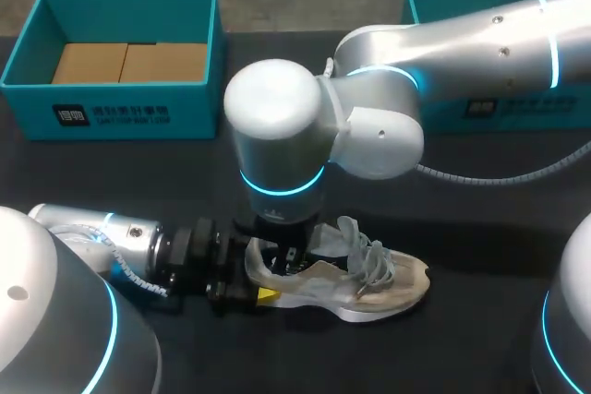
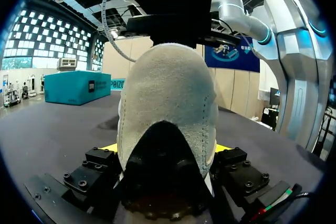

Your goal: Take the shoe out of the shoebox, open the shoe tongue, remove and reinsert the insole, then place the shoe into the shoebox

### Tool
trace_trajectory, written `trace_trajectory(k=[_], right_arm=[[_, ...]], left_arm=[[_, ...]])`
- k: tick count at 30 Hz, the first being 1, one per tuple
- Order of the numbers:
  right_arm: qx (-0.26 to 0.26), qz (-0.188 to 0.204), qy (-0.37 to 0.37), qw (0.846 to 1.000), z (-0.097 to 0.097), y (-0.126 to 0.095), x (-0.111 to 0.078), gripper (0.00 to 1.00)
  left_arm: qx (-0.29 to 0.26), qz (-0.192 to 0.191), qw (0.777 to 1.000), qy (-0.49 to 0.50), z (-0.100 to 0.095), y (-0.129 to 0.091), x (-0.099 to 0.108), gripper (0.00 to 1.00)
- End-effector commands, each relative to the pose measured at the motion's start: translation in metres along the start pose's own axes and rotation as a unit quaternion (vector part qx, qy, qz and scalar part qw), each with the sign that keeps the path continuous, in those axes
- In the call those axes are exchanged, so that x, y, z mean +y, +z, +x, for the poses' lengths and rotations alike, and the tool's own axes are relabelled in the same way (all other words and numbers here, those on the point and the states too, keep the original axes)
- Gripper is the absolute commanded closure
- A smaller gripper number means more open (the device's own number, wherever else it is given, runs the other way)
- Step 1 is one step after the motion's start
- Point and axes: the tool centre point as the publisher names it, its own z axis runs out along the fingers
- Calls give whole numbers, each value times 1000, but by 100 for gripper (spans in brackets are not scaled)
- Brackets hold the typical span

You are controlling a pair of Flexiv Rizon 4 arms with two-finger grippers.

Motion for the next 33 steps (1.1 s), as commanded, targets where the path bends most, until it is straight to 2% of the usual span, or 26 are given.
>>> trace_trajectory(k=[1, 8, 15, 19, 26, 29, 33], right_arm=[[-10, -5, 2, 1000, 2, 0, -10, 100], [-27, 0, 17, 999, -2, -1, -25, 100], [-33, 13, 21, 999, -10, -3, -33, 100], [-37, 7, 30, 999, -14, -1, -40, 100], [-35, 10, 33, 999, -18, -1, -45, 76], [-27, 13, 33, 999, -21, 2, -45, 71], [-21, 9, 32, 999, -23, 4, -46, 70]], left_arm=[[1, -1, 1000, 0, 0, -2, 3, 100], [1, -1, 1000, 0, 0, -2, 3, 100], [1, -1, 1000, 0, 0, -2, 3, 100], [1, -1, 1000, 0, 0, -2, 3, 100], [1, -1, 1000, 0, 0, -2, 3, 100], [1, -1, 1000, 0, 0, -2, 3, 100], [1, -1, 1000, 0, 0, -2, 3, 100]])
